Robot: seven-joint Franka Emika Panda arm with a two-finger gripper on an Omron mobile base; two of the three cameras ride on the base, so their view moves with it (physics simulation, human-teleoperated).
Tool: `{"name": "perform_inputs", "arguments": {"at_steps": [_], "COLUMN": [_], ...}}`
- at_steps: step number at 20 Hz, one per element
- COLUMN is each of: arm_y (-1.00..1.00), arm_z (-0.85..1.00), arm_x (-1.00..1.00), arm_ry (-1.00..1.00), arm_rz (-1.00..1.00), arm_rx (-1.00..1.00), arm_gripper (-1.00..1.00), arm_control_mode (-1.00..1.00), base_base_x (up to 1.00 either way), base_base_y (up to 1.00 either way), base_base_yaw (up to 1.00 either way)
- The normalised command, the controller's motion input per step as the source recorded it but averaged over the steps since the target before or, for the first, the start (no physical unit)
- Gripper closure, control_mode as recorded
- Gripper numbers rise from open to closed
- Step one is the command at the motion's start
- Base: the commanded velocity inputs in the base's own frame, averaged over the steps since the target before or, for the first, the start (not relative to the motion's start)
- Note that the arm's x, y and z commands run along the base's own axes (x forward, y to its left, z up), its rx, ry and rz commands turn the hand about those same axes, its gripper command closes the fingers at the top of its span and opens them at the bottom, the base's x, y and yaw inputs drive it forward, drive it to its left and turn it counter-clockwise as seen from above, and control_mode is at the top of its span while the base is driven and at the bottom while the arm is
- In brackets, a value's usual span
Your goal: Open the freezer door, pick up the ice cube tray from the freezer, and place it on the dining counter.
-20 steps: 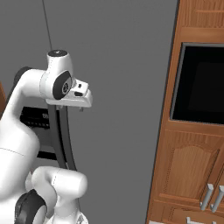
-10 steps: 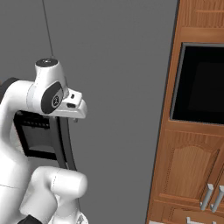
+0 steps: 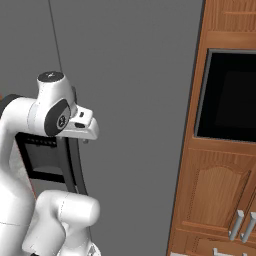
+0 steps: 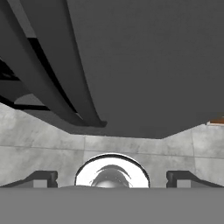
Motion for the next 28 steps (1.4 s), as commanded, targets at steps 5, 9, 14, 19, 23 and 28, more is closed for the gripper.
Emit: {"name": "perform_inputs", "arguments": {"at_steps": [5,9,14,19,23,28], "arm_y": [-0.01,0.0,0.0,0.0,0.0,0.0], "arm_z": [0.0,0.0,0.0,0.0,0.0,0.0], "arm_x": [0.0,0.0,0.0,0.0,0.0,0.0], "arm_ry": [0.0,0.0,0.0,0.0,0.0,0.0], "arm_rz": [-0.01,0.0,0.0,0.0,0.0,0.0], "arm_rx": [0.0,0.0,0.0,0.0,0.0,0.0], "arm_gripper": [-1.0,-1.0,-1.0,-1.0,-1.0,-1.0], "arm_control_mode": [1.0,1.0,1.0,1.0,1.0,1.0], "base_base_x": [0.04,0.2,0.35,0.49,0.07,0.0], "base_base_y": [-0.36,-0.5,-0.33,-0.24,-0.46,-0.32], "base_base_yaw": [0.0,0.0,0.0,0.0,0.0,0.0]}}
